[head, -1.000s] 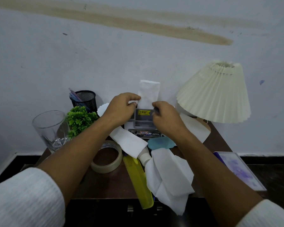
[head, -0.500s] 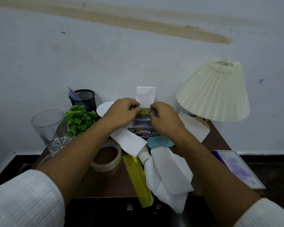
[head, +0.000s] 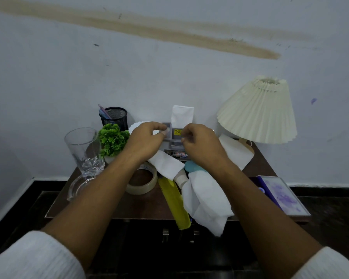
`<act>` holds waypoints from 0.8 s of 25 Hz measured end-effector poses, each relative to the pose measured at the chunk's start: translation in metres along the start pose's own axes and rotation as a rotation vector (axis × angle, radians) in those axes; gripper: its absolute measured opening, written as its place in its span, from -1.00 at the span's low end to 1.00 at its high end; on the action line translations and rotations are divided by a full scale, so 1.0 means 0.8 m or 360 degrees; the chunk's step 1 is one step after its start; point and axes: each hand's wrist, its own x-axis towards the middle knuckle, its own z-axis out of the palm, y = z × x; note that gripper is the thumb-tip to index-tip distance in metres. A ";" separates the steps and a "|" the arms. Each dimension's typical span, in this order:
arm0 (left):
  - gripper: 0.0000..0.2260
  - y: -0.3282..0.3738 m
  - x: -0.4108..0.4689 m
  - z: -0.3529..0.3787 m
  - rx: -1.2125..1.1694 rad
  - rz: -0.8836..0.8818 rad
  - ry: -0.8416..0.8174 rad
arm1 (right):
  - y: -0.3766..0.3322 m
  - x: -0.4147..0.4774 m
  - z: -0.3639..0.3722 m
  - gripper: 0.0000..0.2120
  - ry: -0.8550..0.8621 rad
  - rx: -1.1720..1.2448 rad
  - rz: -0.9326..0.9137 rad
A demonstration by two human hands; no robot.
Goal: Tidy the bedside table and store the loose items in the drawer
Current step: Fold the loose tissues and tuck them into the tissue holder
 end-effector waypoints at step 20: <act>-0.81 -0.050 -0.042 -0.010 -0.0460 -0.0508 0.0033 | 0.000 -0.056 0.065 -0.34 -0.0371 -0.0509 -0.0156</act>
